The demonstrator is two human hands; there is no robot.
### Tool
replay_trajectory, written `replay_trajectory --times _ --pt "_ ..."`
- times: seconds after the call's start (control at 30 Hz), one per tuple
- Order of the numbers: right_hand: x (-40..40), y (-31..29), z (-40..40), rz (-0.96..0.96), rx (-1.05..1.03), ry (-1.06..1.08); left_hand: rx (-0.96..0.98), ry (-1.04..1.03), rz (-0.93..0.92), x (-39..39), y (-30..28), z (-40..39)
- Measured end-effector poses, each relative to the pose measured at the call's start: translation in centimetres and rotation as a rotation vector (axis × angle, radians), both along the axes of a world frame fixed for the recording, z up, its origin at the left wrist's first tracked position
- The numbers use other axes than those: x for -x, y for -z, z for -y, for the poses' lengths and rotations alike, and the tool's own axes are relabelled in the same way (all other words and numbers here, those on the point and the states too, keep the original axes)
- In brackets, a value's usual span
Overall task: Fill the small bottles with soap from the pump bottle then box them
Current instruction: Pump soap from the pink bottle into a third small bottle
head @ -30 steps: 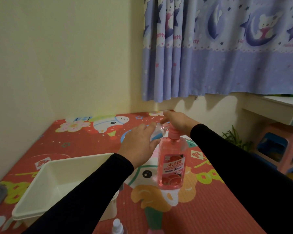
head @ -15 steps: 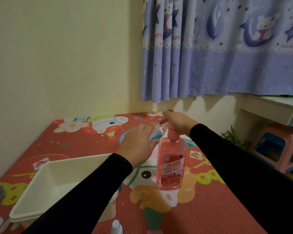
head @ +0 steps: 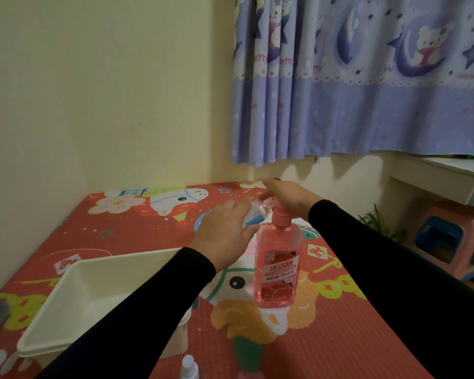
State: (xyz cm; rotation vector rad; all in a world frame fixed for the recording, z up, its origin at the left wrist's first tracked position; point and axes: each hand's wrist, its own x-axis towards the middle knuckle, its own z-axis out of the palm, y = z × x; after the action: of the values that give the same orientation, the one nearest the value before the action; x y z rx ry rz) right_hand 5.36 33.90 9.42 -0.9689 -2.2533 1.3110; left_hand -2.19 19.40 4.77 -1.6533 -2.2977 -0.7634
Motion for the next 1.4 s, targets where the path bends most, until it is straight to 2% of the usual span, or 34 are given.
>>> replay_trajectory --times 0.4,0.53,0.7,0.9,1.03,1.23,1.4 --pt "-0.1 -0.6 -0.9 0.029 -0.083 0.003 -0.009 0.003 0.003 0.1 -0.8 0.1" --pt "0.3 0.5 -0.7 -0.021 -0.002 0.016 0.002 -0.005 0.024 -0.2 0.2 0.0" --pt "0.2 0.6 -1.2 0.03 -0.111 0.002 0.015 -0.005 0.023 -0.1 -0.1 0.1" --pt "0.1 -0.3 -1.6 0.034 -0.091 0.012 -0.008 0.004 0.006 0.0 -0.9 0.3" --pt "0.4 0.4 -1.0 -0.007 -0.024 0.006 0.002 0.005 0.058 0.0 0.1 0.5" --pt "0.1 0.5 -0.9 0.049 -0.122 -0.012 0.02 0.008 0.074 0.2 0.5 0.4" --pt "0.0 -0.3 -1.5 0.033 -0.083 0.016 0.001 0.013 0.045 0.2 -0.6 0.5"
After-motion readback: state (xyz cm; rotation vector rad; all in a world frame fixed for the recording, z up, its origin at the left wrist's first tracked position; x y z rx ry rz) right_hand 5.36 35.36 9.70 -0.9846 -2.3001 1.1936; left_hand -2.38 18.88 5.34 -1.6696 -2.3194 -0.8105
